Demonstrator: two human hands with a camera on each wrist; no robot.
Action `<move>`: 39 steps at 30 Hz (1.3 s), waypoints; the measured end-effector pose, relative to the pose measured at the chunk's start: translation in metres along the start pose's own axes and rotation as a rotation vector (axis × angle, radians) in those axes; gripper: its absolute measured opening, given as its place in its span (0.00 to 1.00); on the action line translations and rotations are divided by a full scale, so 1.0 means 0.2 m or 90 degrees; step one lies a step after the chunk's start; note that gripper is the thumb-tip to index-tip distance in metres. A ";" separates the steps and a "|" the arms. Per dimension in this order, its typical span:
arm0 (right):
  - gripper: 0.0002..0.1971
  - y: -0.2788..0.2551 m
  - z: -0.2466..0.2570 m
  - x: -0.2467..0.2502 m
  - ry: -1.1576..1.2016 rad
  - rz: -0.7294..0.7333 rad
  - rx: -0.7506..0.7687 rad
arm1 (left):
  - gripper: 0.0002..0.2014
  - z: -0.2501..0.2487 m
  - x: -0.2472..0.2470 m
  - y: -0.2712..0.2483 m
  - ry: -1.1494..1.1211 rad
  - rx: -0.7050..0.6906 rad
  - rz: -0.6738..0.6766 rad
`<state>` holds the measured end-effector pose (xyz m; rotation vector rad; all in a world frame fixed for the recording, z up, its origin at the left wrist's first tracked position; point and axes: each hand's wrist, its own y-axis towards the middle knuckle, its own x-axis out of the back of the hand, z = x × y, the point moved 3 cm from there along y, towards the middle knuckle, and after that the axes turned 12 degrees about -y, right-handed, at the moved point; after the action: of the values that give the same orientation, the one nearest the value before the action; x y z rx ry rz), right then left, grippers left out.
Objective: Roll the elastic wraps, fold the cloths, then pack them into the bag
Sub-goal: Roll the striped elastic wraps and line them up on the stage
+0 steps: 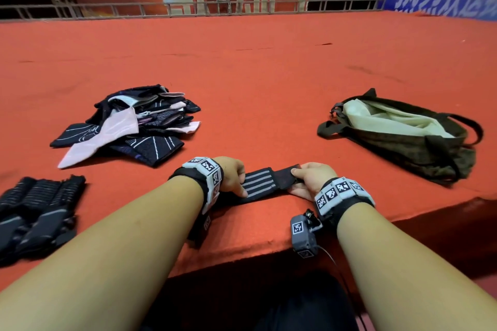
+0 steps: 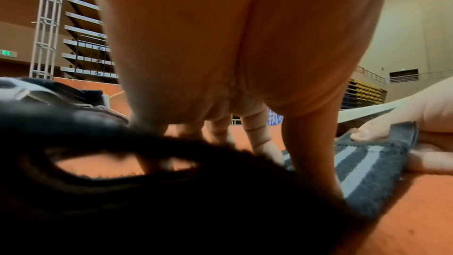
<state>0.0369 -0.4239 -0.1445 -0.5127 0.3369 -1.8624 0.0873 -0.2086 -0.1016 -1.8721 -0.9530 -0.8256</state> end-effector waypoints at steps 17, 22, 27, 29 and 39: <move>0.13 -0.08 0.06 -0.10 -0.271 0.066 0.158 | 0.31 0.00 -0.01 -0.12 0.010 0.038 -0.028; 0.14 -0.10 0.14 -0.14 -0.239 0.001 0.164 | 0.28 0.06 0.04 -0.23 -0.039 0.043 -0.043; 0.12 -0.08 0.27 -0.19 -0.197 -0.014 0.182 | 0.20 0.19 0.10 -0.35 -0.123 0.052 0.007; 0.11 -0.07 0.33 -0.23 -0.208 -0.011 0.193 | 0.14 0.27 0.08 -0.38 -0.260 0.071 0.065; 0.14 0.06 0.34 -0.42 -0.280 0.044 0.182 | 0.39 0.47 0.01 -0.40 -0.418 -0.025 0.147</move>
<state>0.1051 -0.3479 -0.1075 -0.6831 -0.2004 -1.6404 0.0361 -0.0975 -0.1076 -2.2870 -1.0739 -0.0757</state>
